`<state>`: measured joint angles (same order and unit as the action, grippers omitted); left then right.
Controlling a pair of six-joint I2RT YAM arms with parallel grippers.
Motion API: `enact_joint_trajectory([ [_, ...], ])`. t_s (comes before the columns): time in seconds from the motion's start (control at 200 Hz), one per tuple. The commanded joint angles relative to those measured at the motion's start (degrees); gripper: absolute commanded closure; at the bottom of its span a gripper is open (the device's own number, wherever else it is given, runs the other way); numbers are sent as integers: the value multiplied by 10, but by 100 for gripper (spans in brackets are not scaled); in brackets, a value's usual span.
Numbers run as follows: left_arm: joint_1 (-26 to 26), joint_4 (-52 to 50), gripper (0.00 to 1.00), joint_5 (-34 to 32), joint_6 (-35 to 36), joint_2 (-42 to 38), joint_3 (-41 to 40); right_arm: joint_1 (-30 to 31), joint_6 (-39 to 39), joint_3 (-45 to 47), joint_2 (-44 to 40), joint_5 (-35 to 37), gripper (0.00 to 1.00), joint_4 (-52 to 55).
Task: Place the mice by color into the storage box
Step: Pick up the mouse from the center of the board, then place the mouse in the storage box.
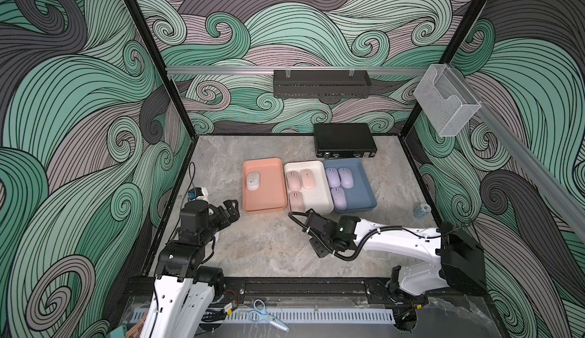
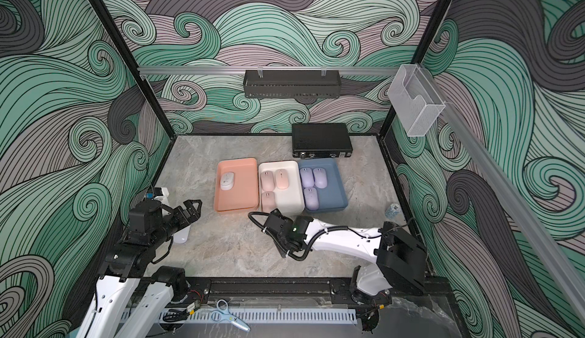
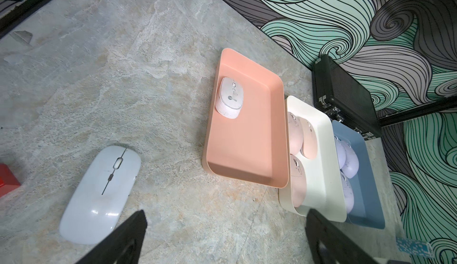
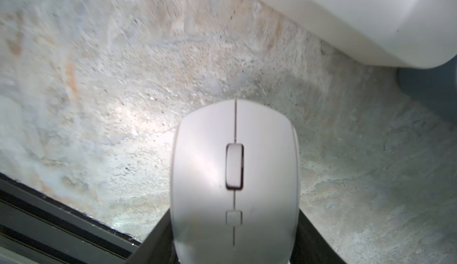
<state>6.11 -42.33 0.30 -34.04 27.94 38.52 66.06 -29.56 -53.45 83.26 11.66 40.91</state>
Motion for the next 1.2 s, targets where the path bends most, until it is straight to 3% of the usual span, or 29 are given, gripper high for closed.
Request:
enact_joint_trajectory([
  [0.0, -5, -16, 2, -36, -5, -6, 13, 4, 3, -58, -1, 36, 62, 43],
  [0.345, -6, -23, 2, -56, -13, -23, 12, -14, 55, -283, 136, 31, 62, 47],
  [0.655, -7, -29, 2, -89, -21, -43, 11, -76, 25, -542, 384, -7, 65, 32],
  [0.85, -7, -31, 1, -103, -24, -60, 10, -105, -8, -736, 555, -8, 65, 95],
  [1.196, -6, -30, 1, -92, -23, -56, 11, -147, -26, -892, 676, -31, 65, 117],
])
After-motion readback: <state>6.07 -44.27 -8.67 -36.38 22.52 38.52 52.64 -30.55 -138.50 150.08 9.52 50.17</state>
